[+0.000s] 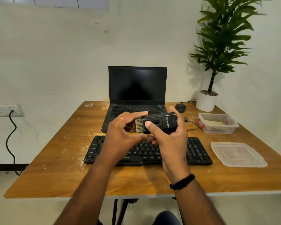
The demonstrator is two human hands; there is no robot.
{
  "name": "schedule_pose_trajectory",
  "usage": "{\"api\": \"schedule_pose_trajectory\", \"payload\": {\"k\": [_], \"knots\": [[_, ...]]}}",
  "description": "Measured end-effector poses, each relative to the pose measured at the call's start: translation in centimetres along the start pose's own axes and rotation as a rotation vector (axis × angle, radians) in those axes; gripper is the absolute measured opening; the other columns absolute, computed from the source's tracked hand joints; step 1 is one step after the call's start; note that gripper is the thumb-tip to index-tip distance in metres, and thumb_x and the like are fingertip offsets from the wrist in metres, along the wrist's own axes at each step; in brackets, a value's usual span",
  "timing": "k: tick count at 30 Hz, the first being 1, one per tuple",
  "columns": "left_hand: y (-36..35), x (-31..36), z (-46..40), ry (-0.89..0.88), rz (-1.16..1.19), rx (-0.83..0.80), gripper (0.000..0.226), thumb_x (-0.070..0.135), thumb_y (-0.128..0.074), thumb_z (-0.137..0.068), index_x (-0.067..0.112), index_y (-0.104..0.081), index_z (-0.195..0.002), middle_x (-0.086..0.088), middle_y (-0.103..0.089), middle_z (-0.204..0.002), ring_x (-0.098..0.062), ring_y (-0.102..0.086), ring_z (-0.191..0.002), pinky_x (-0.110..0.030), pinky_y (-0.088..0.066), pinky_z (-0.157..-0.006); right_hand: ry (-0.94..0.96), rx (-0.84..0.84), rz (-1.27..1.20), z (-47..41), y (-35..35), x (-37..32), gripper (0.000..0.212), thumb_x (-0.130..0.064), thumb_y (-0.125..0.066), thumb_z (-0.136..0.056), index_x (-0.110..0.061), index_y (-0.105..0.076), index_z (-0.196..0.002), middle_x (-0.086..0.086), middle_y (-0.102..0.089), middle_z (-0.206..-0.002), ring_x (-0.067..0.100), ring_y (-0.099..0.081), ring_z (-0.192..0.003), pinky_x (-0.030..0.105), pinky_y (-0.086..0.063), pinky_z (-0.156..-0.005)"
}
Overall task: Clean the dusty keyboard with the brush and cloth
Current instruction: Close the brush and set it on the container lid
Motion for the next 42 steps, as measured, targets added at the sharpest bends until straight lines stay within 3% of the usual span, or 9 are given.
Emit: {"api": "schedule_pose_trajectory", "payload": {"k": [6,10,16,20,24,28,30,37,42], "knots": [[0.1,-0.2,-0.2,-0.073,-0.045,0.034,0.062,0.013,-0.092,-0.066,0.028,-0.071,-0.123,0.010,-0.064,-0.117,-0.013,-0.062,-0.111,-0.026,-0.055,-0.089,0.040,0.005,0.018,0.0,0.2,-0.2,0.079,-0.012,-0.085,-0.075,-0.029,-0.049,-0.143,0.002,-0.068,-0.121,0.016,-0.070,-0.105,0.041,-0.062,-0.081],[0.0,-0.1,-0.2,-0.090,-0.079,0.025,0.064,0.023,-0.093,-0.064,0.026,-0.070,-0.123,0.014,-0.066,-0.115,-0.009,-0.062,-0.105,-0.014,-0.050,-0.083,0.070,0.012,0.055,-0.1,0.5,0.0,0.069,-0.020,-0.080,-0.080,-0.029,-0.051,-0.142,0.009,-0.071,-0.114,0.020,-0.070,-0.093,0.032,-0.061,-0.075],[-0.5,0.1,-0.3,-0.102,-0.091,0.046,0.062,0.028,-0.093,-0.064,0.025,-0.071,-0.122,0.014,-0.066,-0.113,-0.005,-0.062,-0.103,-0.011,-0.050,-0.082,0.042,0.048,0.108,-0.3,0.3,0.8,0.061,-0.053,-0.074,-0.072,-0.060,-0.048,-0.127,0.006,-0.062,-0.133,0.039,-0.059,-0.123,0.058,-0.055,-0.093],[-2.9,0.4,-0.2,-0.061,-0.090,0.068,0.060,0.030,-0.094,-0.063,0.024,-0.073,-0.119,0.014,-0.066,-0.110,-0.003,-0.063,-0.102,-0.011,-0.049,-0.082,0.008,0.070,0.090,-1.1,2.6,0.5,0.058,-0.028,-0.073,-0.089,-0.029,-0.042,-0.138,-0.001,-0.065,-0.118,0.010,-0.070,-0.099,0.027,-0.061,-0.071],[-7.2,1.0,-0.7,-0.044,-0.137,0.010,0.060,0.038,-0.094,-0.061,0.025,-0.074,-0.115,0.014,-0.067,-0.105,0.001,-0.062,-0.097,-0.018,-0.053,-0.085,0.029,0.160,0.234,-2.1,6.8,-0.3,0.046,-0.020,-0.073,-0.090,-0.019,-0.048,-0.129,-0.008,-0.062,-0.105,-0.018,-0.062,-0.079,0.009,-0.051,-0.060],[-12.3,2.4,-2.4,-0.027,-0.321,-0.151,0.064,0.057,-0.088,-0.062,0.031,-0.072,-0.118,0.012,-0.069,-0.107,-0.005,-0.060,-0.099,-0.037,-0.054,-0.090,0.034,0.205,0.441,-3.7,13.3,-0.9,0.028,-0.035,-0.075,-0.086,-0.029,-0.068,-0.112,-0.009,-0.071,-0.109,0.012,-0.068,-0.101,0.045,-0.059,-0.087],[-15.0,3.2,-3.2,-0.031,-0.365,-0.222,0.061,0.064,-0.083,-0.065,0.035,-0.073,-0.117,0.014,-0.070,-0.107,-0.007,-0.059,-0.102,-0.041,-0.051,-0.092,0.034,0.226,0.540,-4.5,16.5,-1.4,0.020,-0.033,-0.074,-0.088,-0.030,-0.072,-0.108,-0.013,-0.072,-0.106,0.013,-0.067,-0.103,0.048,-0.057,-0.090],[-26.5,4.0,-4.1,0.039,-0.431,-0.378,0.061,0.068,-0.078,-0.070,0.028,-0.073,-0.116,0.008,-0.068,-0.112,-0.014,-0.053,-0.109,-0.037,-0.046,-0.095,0.047,0.452,0.781,-6.3,26.0,-0.9,0.019,-0.023,-0.070,-0.092,-0.015,-0.074,-0.109,-0.004,-0.072,-0.096,0.004,-0.065,-0.087,0.006,-0.045,-0.062],[-30.6,2.9,-3.7,0.053,-0.472,-0.465,0.049,0.058,-0.075,-0.080,0.030,-0.070,-0.120,0.004,-0.065,-0.117,-0.019,-0.044,-0.116,-0.038,-0.036,-0.094,-0.032,0.499,1.029,-6.8,29.5,2.7,0.029,-0.034,-0.064,-0.094,-0.016,-0.073,-0.115,0.002,-0.073,-0.108,0.022,-0.062,-0.102,0.037,-0.057,-0.086]]}}
Point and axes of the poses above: each hand's wrist, its own z-axis away from the middle knuckle, its own y-axis out of the back of the hand, x = y × z, the point moved 1 cm from there along -z, towards the middle knuckle
